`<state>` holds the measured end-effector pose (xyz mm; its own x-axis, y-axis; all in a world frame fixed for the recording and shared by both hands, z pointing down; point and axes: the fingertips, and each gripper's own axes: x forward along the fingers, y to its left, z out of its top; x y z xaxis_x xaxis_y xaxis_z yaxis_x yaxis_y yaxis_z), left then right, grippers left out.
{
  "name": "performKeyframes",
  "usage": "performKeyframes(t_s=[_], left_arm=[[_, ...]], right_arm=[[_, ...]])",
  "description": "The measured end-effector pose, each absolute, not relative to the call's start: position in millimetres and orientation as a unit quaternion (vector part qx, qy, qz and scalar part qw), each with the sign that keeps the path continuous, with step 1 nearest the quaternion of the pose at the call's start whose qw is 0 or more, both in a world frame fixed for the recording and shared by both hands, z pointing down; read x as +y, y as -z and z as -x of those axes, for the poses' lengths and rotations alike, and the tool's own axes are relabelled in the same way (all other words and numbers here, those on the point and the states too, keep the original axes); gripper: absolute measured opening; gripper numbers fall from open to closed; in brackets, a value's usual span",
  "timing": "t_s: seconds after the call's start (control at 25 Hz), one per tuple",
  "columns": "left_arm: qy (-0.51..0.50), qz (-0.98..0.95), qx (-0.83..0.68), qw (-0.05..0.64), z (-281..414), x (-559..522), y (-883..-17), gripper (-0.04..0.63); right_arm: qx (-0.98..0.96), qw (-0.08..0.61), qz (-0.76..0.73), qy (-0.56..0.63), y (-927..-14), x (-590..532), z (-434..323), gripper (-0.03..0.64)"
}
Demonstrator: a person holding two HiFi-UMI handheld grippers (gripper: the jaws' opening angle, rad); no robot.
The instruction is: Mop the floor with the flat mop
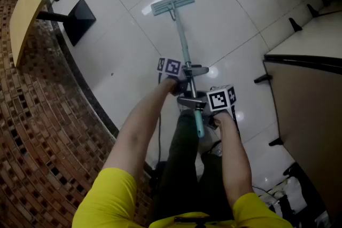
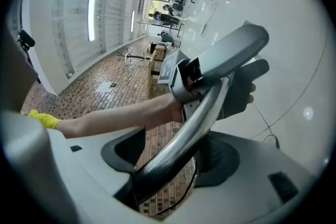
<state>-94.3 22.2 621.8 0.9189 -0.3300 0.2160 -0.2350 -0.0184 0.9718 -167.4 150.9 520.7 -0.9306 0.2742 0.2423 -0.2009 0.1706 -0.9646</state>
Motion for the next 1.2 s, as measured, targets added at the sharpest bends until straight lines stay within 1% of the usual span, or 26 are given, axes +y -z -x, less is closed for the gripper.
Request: performKeyframes(t_s=[0.08,0.16,0.24,0.44,0.48,0.6,0.64,0.76,0.84,1.0,1.2], left_arm=[[0.064,-0.705,-0.2,0.677,96.4,20.6,-611.2,0.348],[0.067,-0.701,-0.196,0.683,83.6,42.9,-596.4,0.345],[0.054,-0.695,-0.184,0.693,52.4,94.5,-576.6,0.347],[0.047,-0.654,-0.136,0.743,-44.1,266.1,-528.0,0.34],[0.049,-0.647,-0.13,0.75,-60.1,292.7,-521.9,0.325],[0.045,-0.64,-0.127,0.756,-86.4,330.6,-526.6,0.316],[0.037,-0.643,-0.124,0.755,-89.3,328.0,-531.6,0.318],[0.011,-0.658,-0.109,0.745,-86.4,287.7,-542.7,0.344],[0.008,-0.671,-0.108,0.734,-73.8,244.0,-552.5,0.344],[-0.004,-0.708,-0.107,0.698,-34.8,144.7,-590.6,0.344],[-0.025,-0.721,-0.087,0.687,4.2,25.2,-631.3,0.325]], right_arm=[[-0.741,0.166,0.032,-0.65,-507.7,150.3,169.4,0.292],[-0.737,0.174,0.045,-0.652,-492.5,175.1,159.0,0.296],[-0.725,0.197,0.054,-0.658,-476.5,229.8,132.6,0.301],[-0.675,0.212,0.038,-0.706,-421.6,388.5,51.6,0.301],[-0.668,0.216,0.033,-0.712,-415.8,412.5,37.0,0.301],[-0.658,0.204,0.01,-0.725,-417.2,441.6,11.3,0.283],[-0.66,0.195,0.007,-0.725,-421.5,436.6,8.7,0.275],[-0.675,0.163,0.005,-0.719,-432.7,390.9,15.0,0.286],[-0.684,0.146,-0.013,-0.714,-448.0,349.2,27.4,0.287],[-0.713,0.142,-0.039,-0.686,-499.1,258.4,66.0,0.278],[-0.74,0.094,-0.068,-0.663,-535.5,129.5,111.5,0.267]])
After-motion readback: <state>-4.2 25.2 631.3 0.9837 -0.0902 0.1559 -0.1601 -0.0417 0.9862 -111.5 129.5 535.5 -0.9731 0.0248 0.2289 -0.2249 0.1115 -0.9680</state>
